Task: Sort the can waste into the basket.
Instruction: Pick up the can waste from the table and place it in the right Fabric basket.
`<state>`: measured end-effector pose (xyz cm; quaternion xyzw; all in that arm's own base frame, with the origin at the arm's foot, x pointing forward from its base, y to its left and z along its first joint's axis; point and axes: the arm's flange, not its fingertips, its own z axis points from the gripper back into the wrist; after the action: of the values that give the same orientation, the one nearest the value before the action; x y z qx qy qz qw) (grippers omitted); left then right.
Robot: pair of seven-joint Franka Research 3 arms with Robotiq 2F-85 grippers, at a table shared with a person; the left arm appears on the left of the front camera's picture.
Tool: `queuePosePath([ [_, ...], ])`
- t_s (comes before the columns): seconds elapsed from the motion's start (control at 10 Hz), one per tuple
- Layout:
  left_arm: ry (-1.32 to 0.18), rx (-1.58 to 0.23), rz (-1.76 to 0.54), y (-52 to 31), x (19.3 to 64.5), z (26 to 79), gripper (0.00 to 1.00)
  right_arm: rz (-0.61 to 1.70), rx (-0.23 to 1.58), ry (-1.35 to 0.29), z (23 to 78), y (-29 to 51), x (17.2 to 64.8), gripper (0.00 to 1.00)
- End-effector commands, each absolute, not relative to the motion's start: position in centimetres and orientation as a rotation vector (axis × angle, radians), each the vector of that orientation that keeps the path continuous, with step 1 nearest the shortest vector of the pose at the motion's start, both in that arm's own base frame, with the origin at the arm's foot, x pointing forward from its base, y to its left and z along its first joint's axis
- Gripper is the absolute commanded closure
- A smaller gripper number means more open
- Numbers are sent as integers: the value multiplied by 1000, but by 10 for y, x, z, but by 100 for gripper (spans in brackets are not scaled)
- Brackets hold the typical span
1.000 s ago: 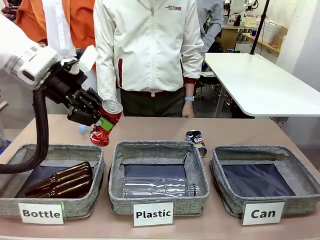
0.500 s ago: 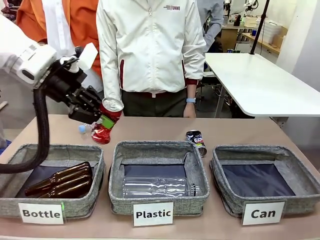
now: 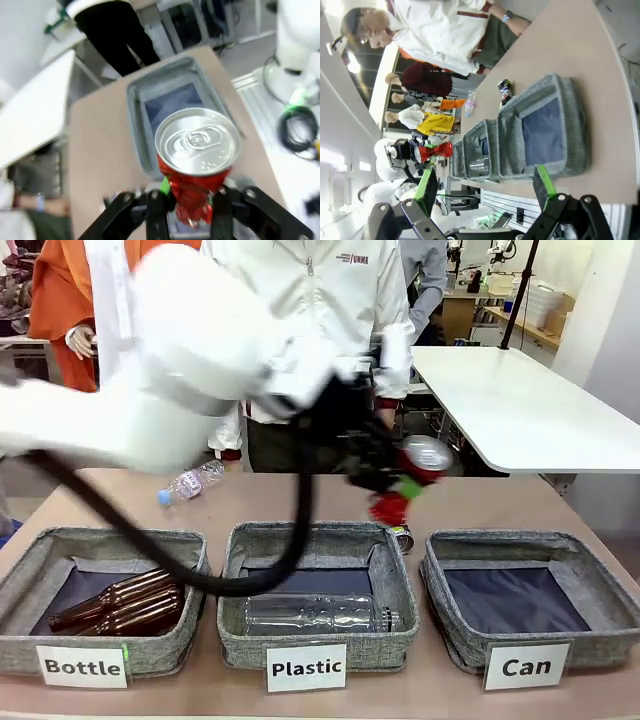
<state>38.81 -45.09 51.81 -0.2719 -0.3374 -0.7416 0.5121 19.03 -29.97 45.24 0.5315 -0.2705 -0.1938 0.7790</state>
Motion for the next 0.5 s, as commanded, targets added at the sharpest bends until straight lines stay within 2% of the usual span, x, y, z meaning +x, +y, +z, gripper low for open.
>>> queuePosePath([
  [0.0, -792, -544, -1884, -540, 428, 515, 73, -449, 1167, -562, 446, -343, 167, 0],
  [0.2, -751, -554, -1975, -605, 426, 496, 73, -492, 1202, -631, 431, -363, 151, 0],
  [0.3, -662, -601, -2019, -629, 426, 486, 73, -489, 1162, -585, 446, -339, 155, 0],
  [0.4, -611, -564, -2039, -648, 427, 475, 73, -489, 1162, -585, 446, -339, 155, 0],
])
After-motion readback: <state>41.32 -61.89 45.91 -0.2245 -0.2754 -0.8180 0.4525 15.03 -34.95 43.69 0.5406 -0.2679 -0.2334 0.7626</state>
